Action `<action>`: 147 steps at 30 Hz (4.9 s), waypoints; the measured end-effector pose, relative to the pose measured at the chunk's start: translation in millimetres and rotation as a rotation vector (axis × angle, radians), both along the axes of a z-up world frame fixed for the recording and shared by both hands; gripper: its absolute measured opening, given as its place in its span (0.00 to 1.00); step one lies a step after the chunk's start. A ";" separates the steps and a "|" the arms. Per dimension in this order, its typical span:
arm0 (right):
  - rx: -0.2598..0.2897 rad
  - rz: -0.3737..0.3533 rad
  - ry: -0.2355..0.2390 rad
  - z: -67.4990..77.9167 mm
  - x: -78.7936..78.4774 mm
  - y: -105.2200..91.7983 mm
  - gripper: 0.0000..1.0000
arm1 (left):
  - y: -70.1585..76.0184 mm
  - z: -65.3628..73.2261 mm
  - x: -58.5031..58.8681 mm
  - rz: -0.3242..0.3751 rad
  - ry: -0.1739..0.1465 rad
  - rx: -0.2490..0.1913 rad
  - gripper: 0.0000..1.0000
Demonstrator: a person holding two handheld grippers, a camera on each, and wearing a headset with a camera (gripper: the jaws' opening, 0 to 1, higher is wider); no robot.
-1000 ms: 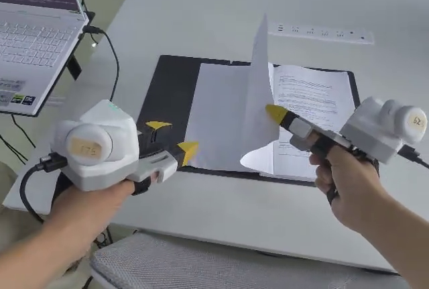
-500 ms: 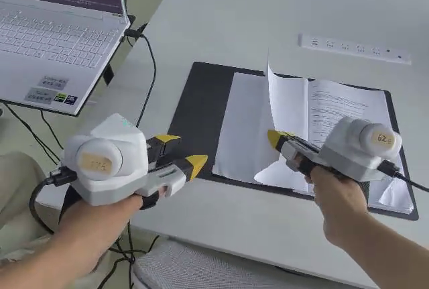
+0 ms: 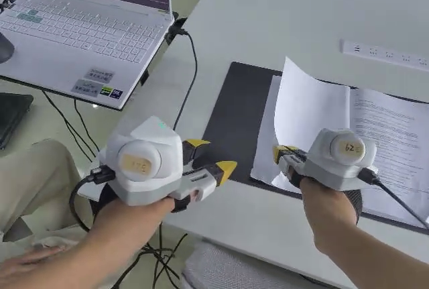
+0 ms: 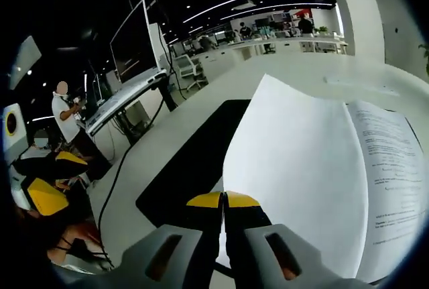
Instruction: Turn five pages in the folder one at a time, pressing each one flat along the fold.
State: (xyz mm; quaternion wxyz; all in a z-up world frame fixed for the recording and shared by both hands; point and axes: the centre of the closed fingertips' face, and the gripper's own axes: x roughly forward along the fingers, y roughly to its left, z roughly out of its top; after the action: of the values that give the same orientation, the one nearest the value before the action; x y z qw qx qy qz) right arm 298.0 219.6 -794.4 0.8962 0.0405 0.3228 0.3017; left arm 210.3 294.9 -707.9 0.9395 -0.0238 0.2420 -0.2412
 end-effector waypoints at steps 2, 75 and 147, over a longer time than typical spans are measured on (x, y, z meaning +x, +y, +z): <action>-0.012 0.006 0.009 -8.4 -1.2 5.7 0.00 | 1.1 0.4 -0.5 0.001 -0.006 -0.003 0.30; 0.301 -0.315 -0.136 91.6 -4.2 -177.3 0.13 | -94.7 -99.3 66.6 -0.226 0.070 0.117 0.19; 0.087 0.386 -0.159 -15.1 207.4 -121.5 0.19 | -98.0 -99.7 57.7 -0.172 0.042 0.121 0.21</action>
State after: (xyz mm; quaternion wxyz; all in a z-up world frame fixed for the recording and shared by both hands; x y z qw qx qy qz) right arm 505.4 98.0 -809.5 0.8420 -0.0072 0.2392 0.4835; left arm 268.1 196.9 -807.6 0.9097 0.0486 0.2770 -0.3056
